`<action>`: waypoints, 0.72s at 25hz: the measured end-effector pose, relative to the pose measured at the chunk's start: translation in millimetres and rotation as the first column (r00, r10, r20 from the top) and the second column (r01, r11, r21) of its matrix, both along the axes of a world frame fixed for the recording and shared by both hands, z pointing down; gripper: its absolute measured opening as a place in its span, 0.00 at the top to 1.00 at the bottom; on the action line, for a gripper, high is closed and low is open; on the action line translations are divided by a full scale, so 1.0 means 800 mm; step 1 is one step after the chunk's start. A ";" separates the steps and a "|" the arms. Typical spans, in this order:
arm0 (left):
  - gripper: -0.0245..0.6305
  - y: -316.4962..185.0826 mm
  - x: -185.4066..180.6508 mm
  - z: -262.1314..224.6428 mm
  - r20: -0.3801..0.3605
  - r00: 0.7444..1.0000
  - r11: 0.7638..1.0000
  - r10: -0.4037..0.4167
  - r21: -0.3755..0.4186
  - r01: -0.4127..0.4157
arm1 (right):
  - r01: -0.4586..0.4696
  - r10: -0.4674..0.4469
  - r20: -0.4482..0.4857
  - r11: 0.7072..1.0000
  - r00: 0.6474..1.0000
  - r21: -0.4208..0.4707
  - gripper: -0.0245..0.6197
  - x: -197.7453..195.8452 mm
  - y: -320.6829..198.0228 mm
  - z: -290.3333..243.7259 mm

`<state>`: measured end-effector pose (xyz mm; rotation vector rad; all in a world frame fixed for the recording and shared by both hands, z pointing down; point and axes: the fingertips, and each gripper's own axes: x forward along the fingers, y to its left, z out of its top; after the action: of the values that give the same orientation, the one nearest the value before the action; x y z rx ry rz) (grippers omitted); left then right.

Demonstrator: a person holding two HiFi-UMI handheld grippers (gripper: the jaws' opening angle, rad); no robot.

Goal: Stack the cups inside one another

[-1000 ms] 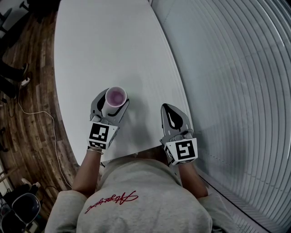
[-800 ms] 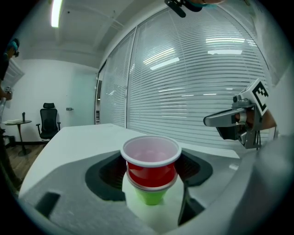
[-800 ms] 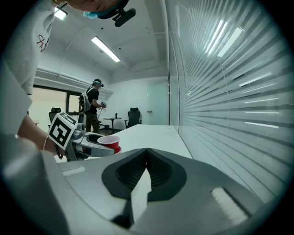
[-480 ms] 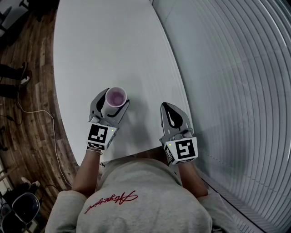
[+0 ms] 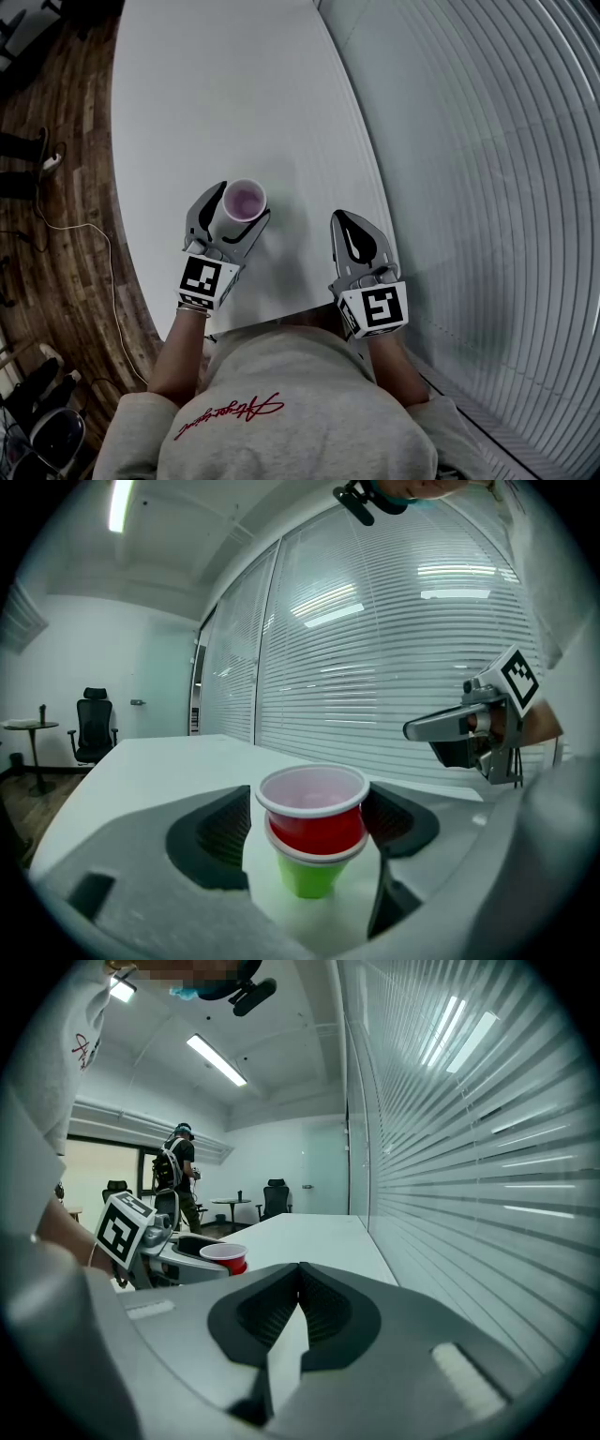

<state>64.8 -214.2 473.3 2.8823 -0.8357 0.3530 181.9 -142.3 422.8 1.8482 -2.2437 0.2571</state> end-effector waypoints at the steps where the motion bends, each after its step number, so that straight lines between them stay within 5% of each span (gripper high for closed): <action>1: 0.41 0.001 0.000 -0.002 -0.003 1.000 1.000 0.004 0.004 -0.004 | 0.001 -0.001 -0.001 1.000 1.000 -0.001 0.97 -0.001 0.000 -0.001; 18: 0.34 0.009 0.002 0.004 -0.037 0.997 0.998 0.063 -0.004 -0.064 | 0.008 -0.008 0.002 1.000 1.000 -0.006 0.97 -0.003 -0.009 0.006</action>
<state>66.4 -207.3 476.5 2.9059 -0.7375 0.3063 179.5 -149.1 427.9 1.8360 -2.2490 0.2640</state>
